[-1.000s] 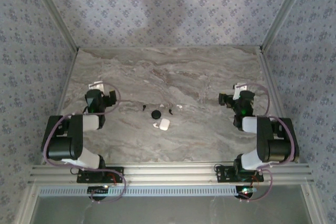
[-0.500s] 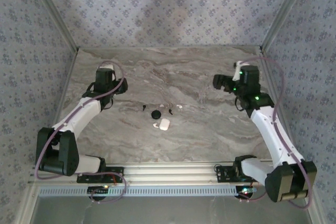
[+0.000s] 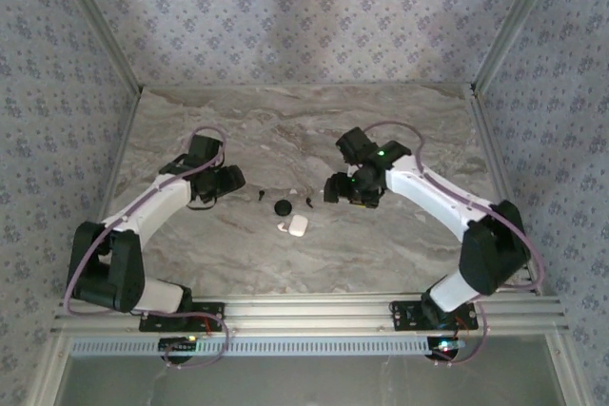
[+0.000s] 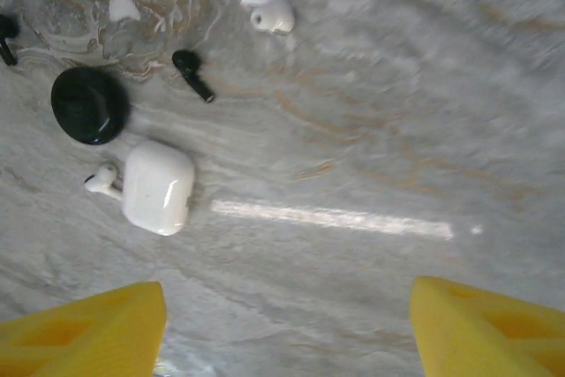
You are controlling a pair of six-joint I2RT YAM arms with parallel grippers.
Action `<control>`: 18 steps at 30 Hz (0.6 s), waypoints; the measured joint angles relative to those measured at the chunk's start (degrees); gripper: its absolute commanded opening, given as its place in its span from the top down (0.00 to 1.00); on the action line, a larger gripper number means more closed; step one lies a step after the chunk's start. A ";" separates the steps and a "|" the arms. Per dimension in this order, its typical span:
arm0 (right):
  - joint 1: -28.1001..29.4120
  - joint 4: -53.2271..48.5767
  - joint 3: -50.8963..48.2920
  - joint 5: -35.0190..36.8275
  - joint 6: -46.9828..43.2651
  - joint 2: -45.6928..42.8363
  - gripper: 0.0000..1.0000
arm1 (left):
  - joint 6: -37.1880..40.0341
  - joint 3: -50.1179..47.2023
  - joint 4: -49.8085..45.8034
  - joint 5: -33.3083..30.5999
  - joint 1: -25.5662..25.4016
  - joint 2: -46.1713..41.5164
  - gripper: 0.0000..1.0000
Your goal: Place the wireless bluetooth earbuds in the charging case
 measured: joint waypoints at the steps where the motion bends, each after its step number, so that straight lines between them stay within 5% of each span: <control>1: 0.92 -0.22 0.94 -0.28 1.90 1.64 0.27 | 0.00 0.04 -0.55 0.04 0.24 0.37 0.32; 18: 10.45 -9.73 25.55 -1.11 10.10 29.40 0.35 | 0.63 0.04 -2.64 5.49 7.23 1.55 0.32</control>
